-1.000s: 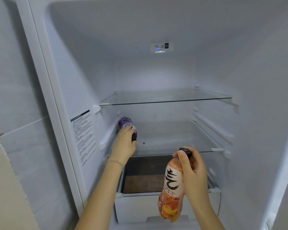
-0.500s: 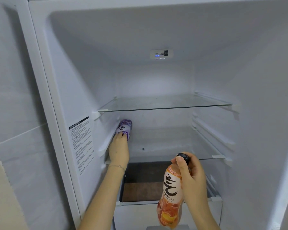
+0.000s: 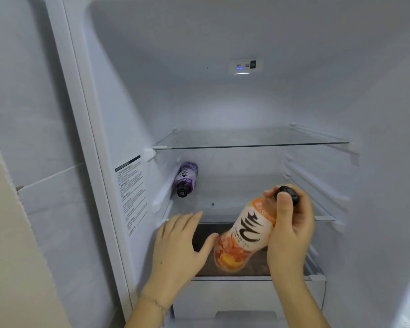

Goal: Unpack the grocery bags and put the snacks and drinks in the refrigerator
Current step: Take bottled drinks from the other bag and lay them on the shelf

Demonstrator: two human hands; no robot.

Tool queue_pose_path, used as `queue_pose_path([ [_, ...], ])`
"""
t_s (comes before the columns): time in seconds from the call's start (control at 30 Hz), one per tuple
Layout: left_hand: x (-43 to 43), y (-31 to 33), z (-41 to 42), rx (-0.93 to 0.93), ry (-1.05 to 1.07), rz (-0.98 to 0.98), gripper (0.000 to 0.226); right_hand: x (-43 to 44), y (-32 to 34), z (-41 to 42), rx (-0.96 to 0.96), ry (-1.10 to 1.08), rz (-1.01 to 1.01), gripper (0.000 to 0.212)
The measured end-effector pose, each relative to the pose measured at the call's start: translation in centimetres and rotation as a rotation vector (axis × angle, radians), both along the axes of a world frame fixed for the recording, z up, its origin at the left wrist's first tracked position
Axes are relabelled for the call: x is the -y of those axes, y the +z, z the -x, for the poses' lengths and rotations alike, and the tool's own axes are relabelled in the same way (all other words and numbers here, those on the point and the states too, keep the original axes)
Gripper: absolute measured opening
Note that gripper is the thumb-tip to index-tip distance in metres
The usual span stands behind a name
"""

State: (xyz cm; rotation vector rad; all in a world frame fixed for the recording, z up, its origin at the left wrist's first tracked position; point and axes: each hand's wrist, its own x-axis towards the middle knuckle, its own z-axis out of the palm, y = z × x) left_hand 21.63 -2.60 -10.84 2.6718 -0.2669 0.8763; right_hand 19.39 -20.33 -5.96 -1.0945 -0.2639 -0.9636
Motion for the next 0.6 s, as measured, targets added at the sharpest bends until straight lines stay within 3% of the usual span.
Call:
queue_pose_path([
  [0.13,-1.0,-0.6,1.2,-0.107,-0.013,0.008,0.09,-0.7,1.4,-0.7,0.103,-0.021,-0.042,0.023],
  [0.3,-1.8,-0.7,1.9,-0.099,-0.037,0.089,0.094,-2.4,3.0,-2.8,0.2,0.012,-0.022,0.032],
  [0.6,-1.6,0.1,2.6,-0.086,-0.047,0.075,0.09,-4.4,1.0,-6.4,0.139,0.124,0.168,0.02],
])
